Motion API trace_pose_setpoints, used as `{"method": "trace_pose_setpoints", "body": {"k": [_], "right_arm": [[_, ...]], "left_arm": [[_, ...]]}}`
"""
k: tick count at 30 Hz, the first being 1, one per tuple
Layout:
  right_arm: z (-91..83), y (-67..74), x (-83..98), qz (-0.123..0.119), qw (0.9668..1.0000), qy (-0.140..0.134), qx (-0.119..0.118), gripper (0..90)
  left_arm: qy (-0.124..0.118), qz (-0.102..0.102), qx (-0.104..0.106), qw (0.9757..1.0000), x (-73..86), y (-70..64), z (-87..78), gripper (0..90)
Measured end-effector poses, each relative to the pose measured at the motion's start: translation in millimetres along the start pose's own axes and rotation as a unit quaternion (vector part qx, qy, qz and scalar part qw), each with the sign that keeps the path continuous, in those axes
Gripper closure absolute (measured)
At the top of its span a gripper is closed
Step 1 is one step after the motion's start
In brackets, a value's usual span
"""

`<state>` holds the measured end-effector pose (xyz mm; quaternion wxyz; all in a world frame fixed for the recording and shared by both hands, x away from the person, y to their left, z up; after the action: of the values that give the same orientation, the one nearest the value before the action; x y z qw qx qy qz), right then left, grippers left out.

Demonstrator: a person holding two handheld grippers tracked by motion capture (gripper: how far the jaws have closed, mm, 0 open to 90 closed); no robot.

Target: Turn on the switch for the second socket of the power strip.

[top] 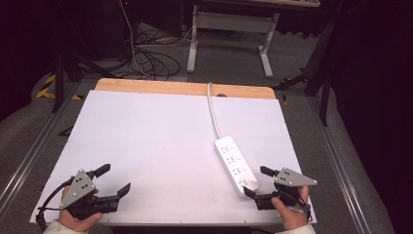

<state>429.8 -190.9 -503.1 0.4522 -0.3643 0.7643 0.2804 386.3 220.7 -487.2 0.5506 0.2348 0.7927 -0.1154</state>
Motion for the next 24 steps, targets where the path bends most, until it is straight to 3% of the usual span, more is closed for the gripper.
{"method": "trace_pose_setpoints", "body": {"k": [13, 19, 24], "right_arm": [[6.0, -2.5, 29.3, 0.009, 0.9994, 0.032, -0.006, 6.9], [9.4, 0.0, 25.6, -0.006, 0.9997, 0.024, -0.003, 7.2], [6.4, -3.7, 25.2, -0.003, 0.9998, 0.018, 0.007, 7.6]], "left_arm": [[0.005, -0.001, 0.000, 1.0000, 1.8, -0.5, -0.9, 13.4], [0.006, 0.006, -0.002, 1.0000, 1.9, 0.6, 0.7, 13.4], [0.008, 0.004, -0.003, 1.0000, 2.3, 0.3, 1.9, 13.4]]}}
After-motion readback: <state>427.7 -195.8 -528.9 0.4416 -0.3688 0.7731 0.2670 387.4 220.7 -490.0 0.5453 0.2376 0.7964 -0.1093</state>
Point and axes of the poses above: each handheld gripper's, and its own axes: z roughly forward along the jaws, x roughly out of its underside, y roughly to its left, the point moved 9 cm from there along z, roughly forward along the jaws, and after that the axes turned 7 degrees about -x, right-handed, at the moved point
